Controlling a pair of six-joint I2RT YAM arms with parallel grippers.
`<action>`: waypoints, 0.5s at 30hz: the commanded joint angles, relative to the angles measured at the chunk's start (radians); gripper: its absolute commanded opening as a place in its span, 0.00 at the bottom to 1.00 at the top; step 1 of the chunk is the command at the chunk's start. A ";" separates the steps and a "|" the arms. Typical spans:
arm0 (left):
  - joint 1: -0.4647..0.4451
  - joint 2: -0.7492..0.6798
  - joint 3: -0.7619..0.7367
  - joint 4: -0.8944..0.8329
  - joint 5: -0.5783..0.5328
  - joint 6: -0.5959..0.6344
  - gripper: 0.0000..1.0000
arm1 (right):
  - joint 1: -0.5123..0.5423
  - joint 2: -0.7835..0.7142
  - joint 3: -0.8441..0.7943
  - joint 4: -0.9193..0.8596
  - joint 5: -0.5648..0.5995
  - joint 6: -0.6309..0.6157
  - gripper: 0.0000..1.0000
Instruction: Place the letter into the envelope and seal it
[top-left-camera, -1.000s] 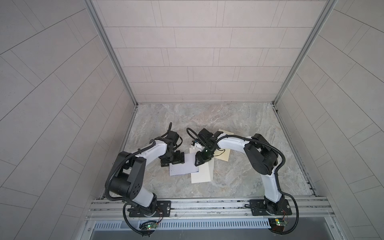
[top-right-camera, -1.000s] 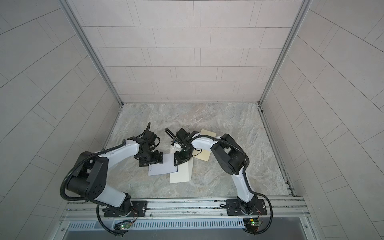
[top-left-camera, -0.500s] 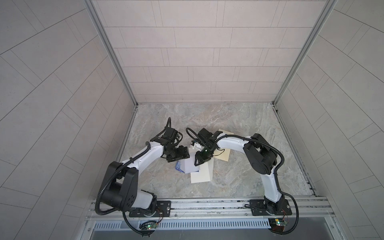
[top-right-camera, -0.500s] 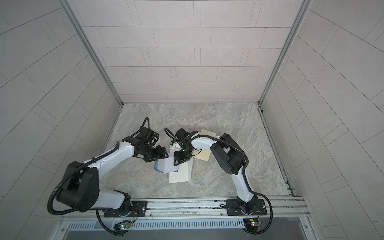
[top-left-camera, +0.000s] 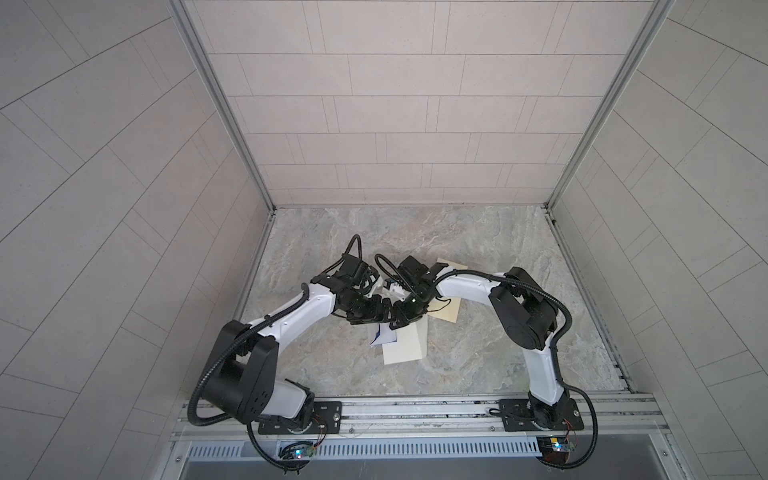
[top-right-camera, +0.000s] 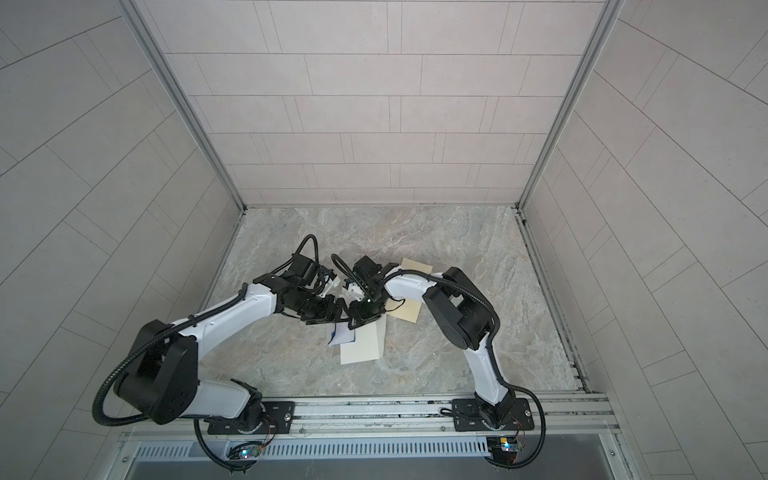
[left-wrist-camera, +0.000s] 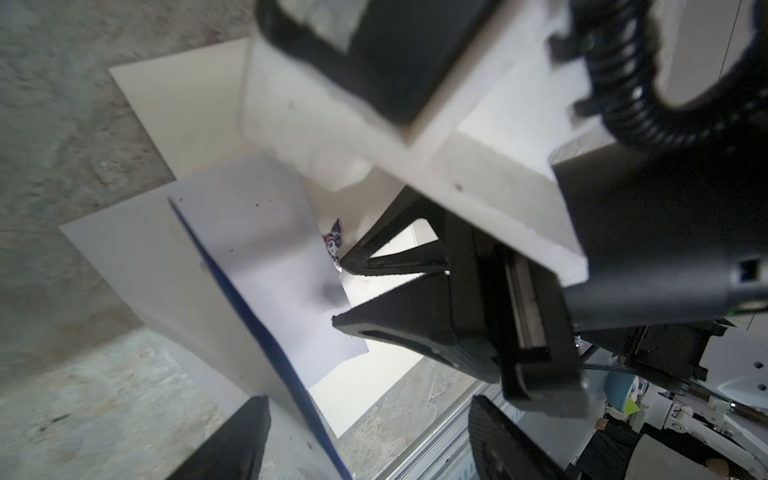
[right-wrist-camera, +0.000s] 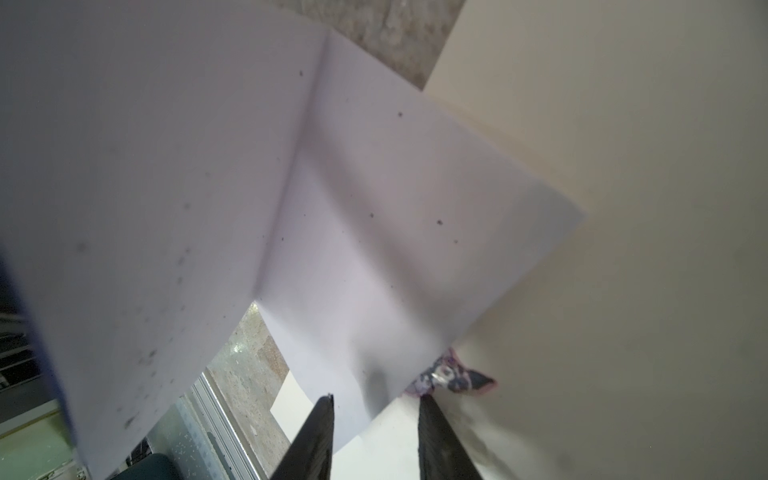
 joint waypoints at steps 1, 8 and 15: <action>-0.008 0.013 0.032 -0.005 -0.038 0.030 0.87 | -0.028 -0.045 -0.043 0.037 0.078 0.029 0.38; -0.009 0.053 0.041 0.030 -0.037 0.045 0.71 | -0.090 -0.165 -0.162 0.146 0.066 0.094 0.42; -0.035 0.089 0.064 0.054 0.030 0.074 0.60 | -0.108 -0.173 -0.185 0.183 0.014 0.122 0.44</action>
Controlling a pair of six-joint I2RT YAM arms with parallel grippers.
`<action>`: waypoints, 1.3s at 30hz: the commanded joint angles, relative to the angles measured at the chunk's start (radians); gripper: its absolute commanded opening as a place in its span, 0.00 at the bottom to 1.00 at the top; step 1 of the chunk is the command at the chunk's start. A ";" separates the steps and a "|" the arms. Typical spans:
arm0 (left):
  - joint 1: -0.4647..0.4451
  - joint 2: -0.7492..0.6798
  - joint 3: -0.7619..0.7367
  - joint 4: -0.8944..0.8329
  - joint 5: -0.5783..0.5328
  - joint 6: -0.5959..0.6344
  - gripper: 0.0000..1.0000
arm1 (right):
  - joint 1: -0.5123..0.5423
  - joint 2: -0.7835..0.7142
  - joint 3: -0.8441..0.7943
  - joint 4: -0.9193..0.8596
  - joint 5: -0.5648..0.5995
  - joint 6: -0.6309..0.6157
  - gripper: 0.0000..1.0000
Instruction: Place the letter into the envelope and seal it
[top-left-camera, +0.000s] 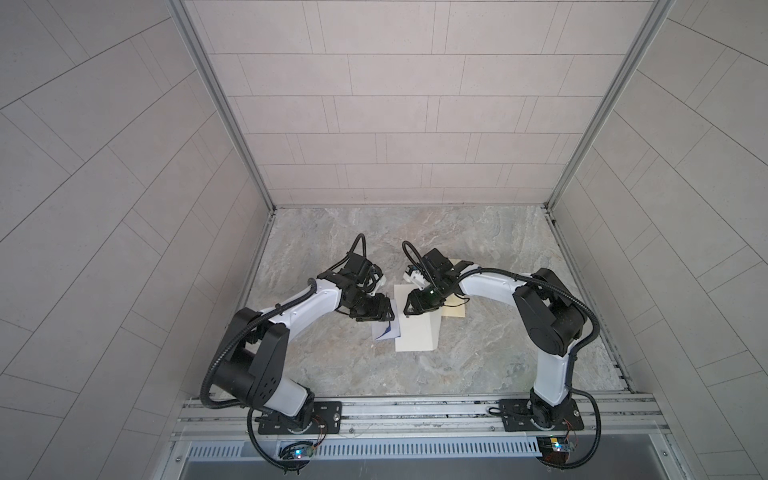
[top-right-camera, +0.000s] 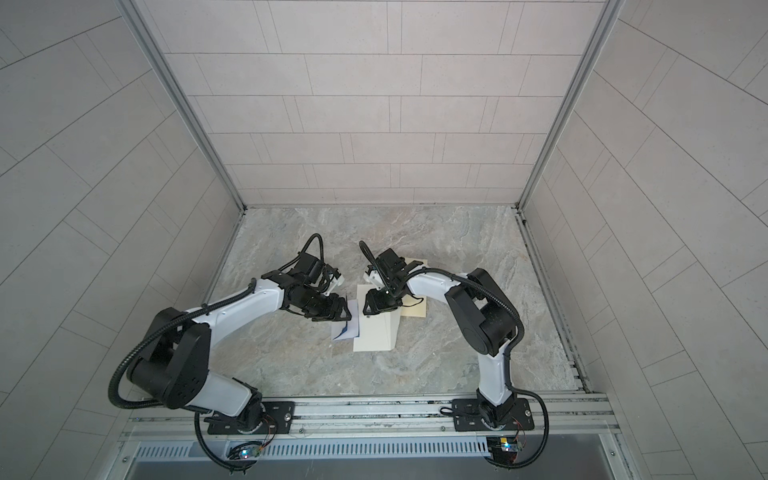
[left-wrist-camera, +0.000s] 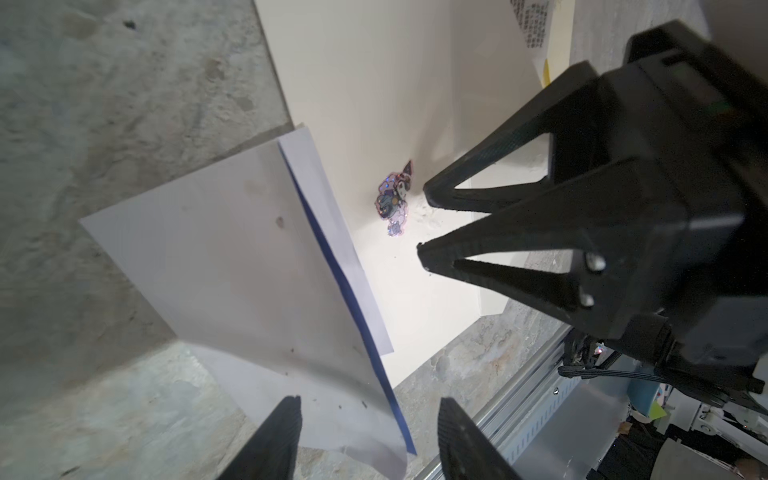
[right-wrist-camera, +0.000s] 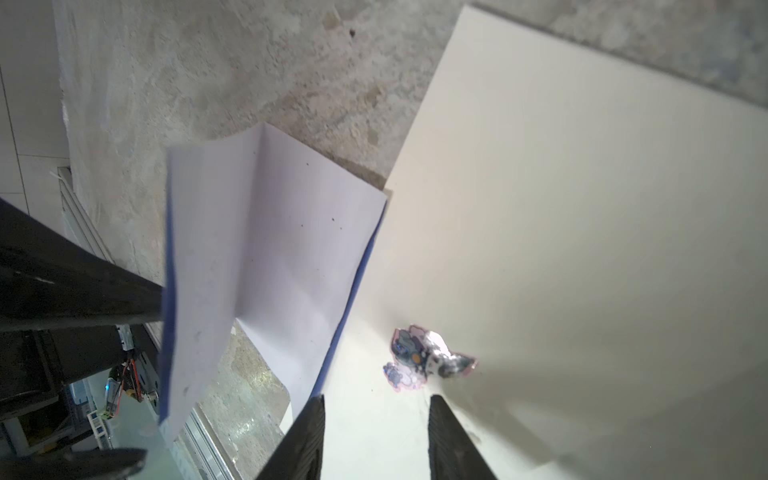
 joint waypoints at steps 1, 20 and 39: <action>-0.019 0.003 0.027 0.016 0.036 0.036 0.60 | -0.003 -0.028 -0.019 0.051 -0.033 0.033 0.45; 0.090 -0.154 -0.149 0.065 -0.362 -0.110 0.62 | -0.003 -0.015 -0.010 0.090 -0.120 0.068 0.54; 0.051 0.134 -0.035 0.000 -0.186 -0.026 0.62 | 0.052 0.165 0.130 -0.084 -0.114 -0.012 0.54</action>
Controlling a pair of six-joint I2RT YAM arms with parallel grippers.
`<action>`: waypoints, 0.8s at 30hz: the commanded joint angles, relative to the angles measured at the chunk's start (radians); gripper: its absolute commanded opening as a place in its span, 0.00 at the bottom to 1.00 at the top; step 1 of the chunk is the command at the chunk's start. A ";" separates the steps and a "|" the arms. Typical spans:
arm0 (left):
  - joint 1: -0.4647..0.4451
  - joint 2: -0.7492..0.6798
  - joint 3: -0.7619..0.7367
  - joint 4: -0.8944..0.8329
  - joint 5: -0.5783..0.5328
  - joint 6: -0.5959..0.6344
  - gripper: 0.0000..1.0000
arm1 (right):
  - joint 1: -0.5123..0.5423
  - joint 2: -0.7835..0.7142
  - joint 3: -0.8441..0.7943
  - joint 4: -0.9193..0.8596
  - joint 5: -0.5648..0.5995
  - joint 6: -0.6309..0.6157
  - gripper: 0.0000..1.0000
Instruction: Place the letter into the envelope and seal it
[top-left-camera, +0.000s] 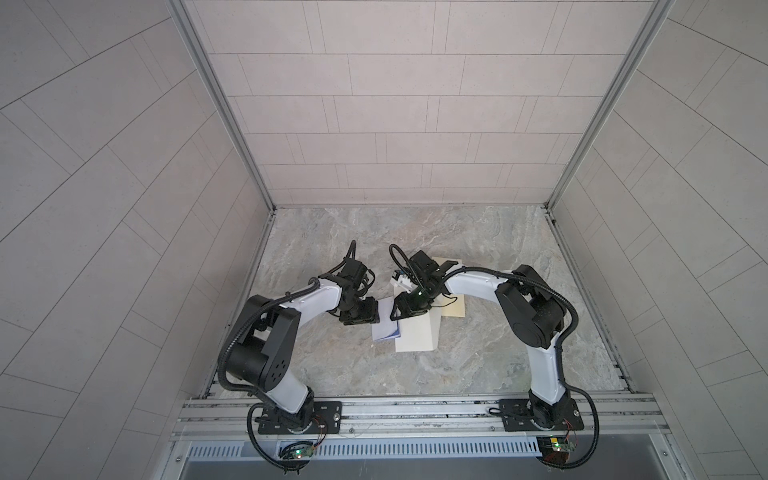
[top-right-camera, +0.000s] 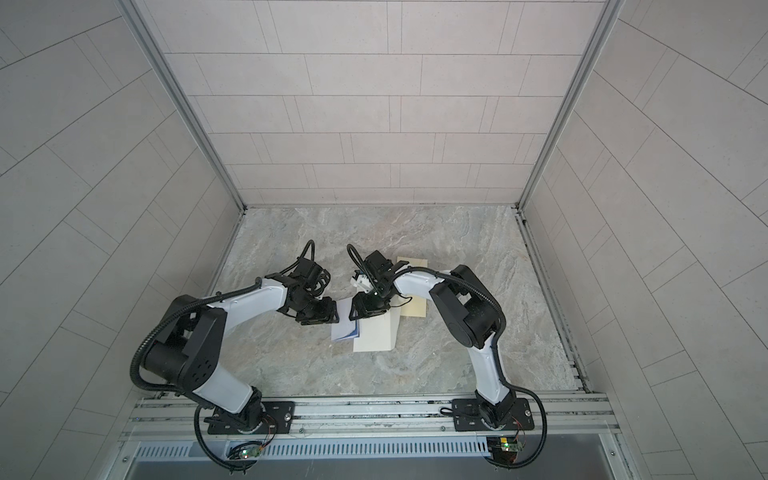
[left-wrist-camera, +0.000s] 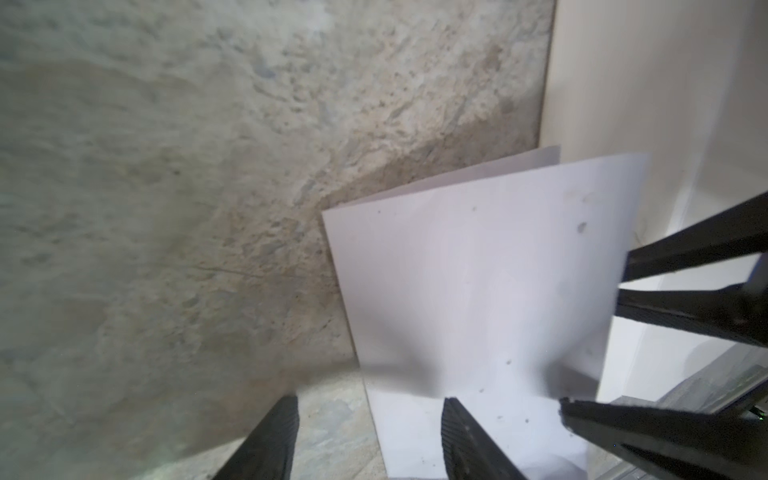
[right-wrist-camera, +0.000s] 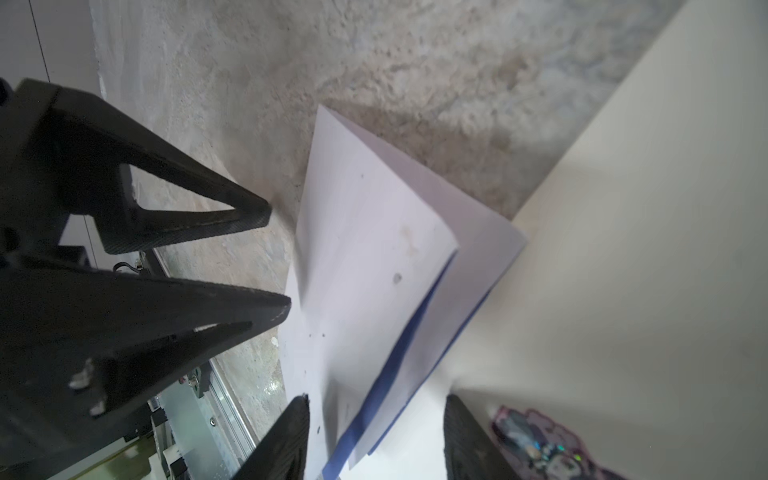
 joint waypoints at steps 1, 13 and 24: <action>-0.017 0.047 0.008 -0.023 0.026 0.028 0.62 | 0.001 0.046 0.011 -0.033 -0.020 -0.026 0.54; -0.021 0.049 0.020 -0.022 0.049 0.025 0.61 | -0.004 0.061 0.052 0.041 -0.084 -0.009 0.23; 0.092 -0.117 0.026 0.051 0.116 -0.050 0.63 | -0.028 -0.032 -0.013 0.136 -0.072 0.043 0.00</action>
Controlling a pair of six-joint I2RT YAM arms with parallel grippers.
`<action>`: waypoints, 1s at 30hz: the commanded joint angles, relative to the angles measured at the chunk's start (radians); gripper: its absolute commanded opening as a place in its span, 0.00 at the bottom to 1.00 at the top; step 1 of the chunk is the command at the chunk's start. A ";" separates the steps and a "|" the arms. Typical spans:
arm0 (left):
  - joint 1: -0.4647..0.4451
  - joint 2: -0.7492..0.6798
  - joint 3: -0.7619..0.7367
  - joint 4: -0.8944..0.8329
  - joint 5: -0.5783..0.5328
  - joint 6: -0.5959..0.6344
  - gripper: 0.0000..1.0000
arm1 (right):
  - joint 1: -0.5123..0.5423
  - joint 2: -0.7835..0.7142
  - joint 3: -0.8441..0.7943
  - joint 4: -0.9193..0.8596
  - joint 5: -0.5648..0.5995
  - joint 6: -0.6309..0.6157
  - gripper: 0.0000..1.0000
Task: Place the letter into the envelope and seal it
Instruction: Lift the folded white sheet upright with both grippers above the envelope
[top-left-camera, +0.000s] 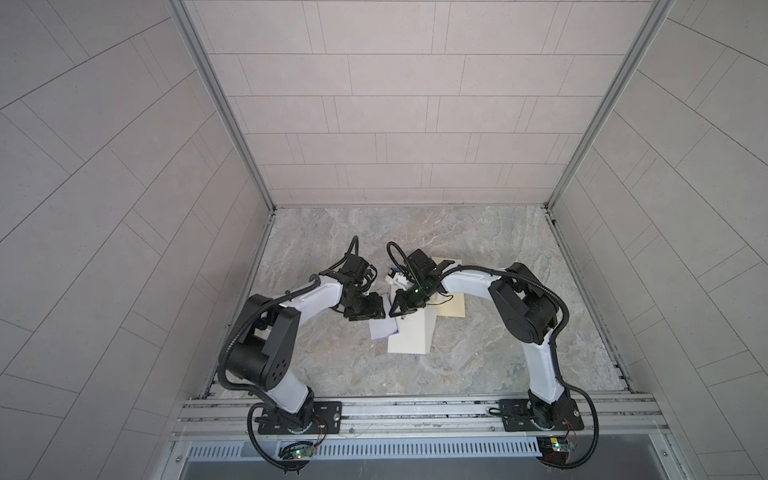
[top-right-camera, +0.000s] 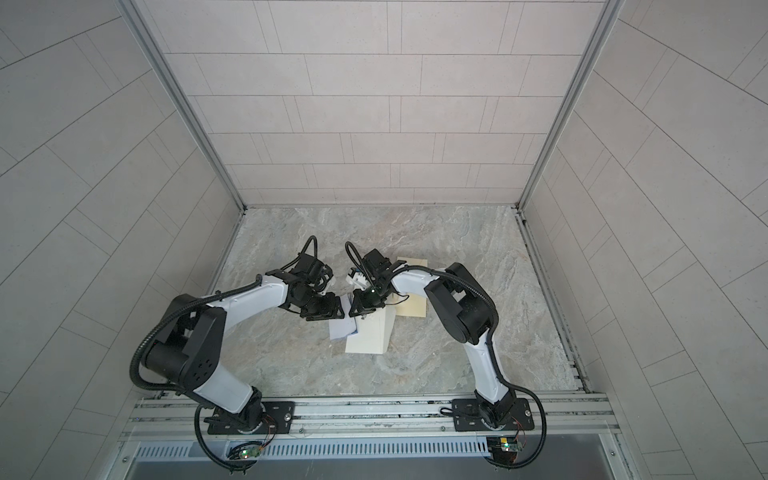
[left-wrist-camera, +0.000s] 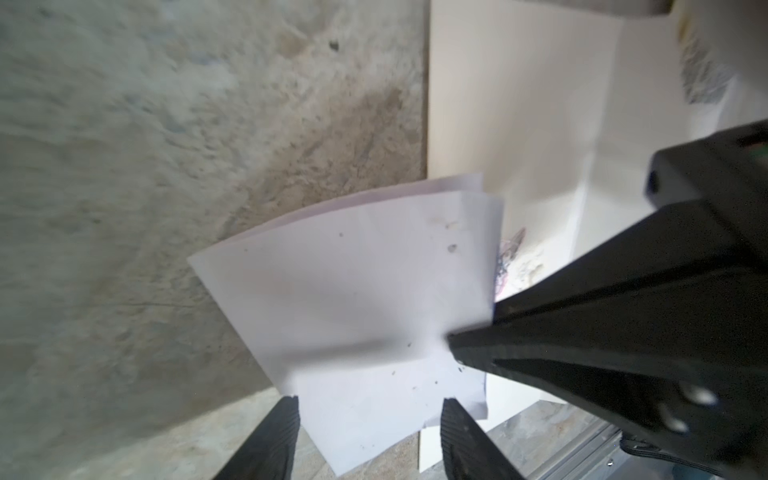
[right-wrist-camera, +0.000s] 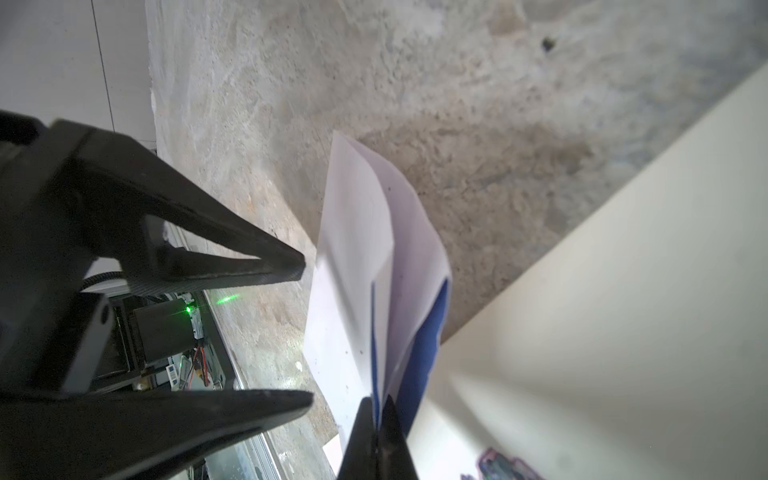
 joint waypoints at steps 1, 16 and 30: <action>0.079 -0.101 -0.013 0.079 0.070 -0.068 0.64 | -0.024 -0.093 -0.041 0.056 -0.002 0.028 0.00; 0.117 -0.189 -0.071 0.374 0.377 -0.205 0.78 | -0.154 -0.401 -0.182 0.178 -0.076 0.133 0.00; 0.060 -0.174 -0.068 0.468 0.475 -0.191 0.53 | -0.152 -0.407 -0.206 0.330 -0.064 0.250 0.00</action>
